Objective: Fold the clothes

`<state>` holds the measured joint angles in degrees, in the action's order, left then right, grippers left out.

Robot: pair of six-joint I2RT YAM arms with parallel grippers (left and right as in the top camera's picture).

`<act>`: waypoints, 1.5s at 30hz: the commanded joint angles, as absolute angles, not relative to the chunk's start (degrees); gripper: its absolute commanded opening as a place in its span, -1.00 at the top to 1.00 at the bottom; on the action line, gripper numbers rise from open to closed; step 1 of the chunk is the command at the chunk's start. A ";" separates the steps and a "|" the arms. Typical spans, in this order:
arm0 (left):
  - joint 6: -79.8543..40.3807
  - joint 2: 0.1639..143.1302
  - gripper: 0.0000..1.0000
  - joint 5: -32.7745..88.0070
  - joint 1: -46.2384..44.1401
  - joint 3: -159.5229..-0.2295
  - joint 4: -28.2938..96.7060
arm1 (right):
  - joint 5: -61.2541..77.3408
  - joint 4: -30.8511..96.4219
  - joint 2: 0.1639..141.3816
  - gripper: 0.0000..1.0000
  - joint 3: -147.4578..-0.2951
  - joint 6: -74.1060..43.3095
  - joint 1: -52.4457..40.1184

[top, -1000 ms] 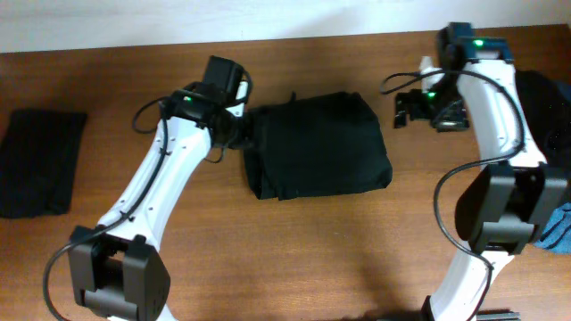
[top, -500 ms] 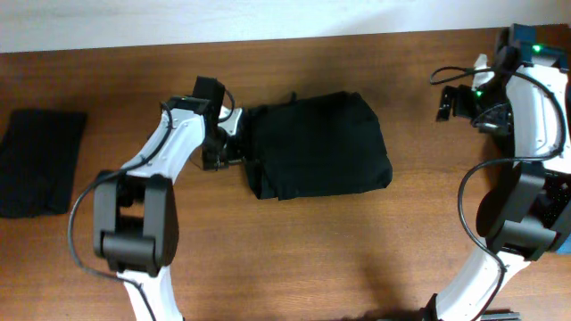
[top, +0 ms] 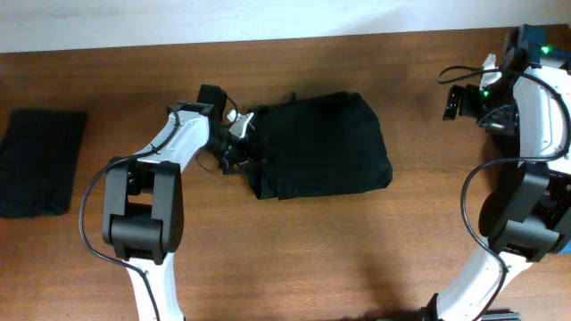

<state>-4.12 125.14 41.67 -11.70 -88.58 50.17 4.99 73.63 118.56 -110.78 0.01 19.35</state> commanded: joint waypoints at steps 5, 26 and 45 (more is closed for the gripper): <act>-2.33 126.52 -0.98 45.89 -12.01 -88.01 48.45 | 6.98 73.56 118.78 -0.98 -110.78 1.21 19.46; -8.99 130.80 0.99 45.69 -15.20 -88.05 39.18 | 5.30 71.77 119.70 -0.98 -108.51 1.23 18.06; -14.85 123.63 0.99 33.34 -12.95 -106.02 39.79 | 4.25 68.27 119.70 -0.98 -108.53 1.21 18.06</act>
<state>-11.79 129.01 41.01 -13.65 -101.32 40.53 5.15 68.53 119.31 -108.84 0.93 18.33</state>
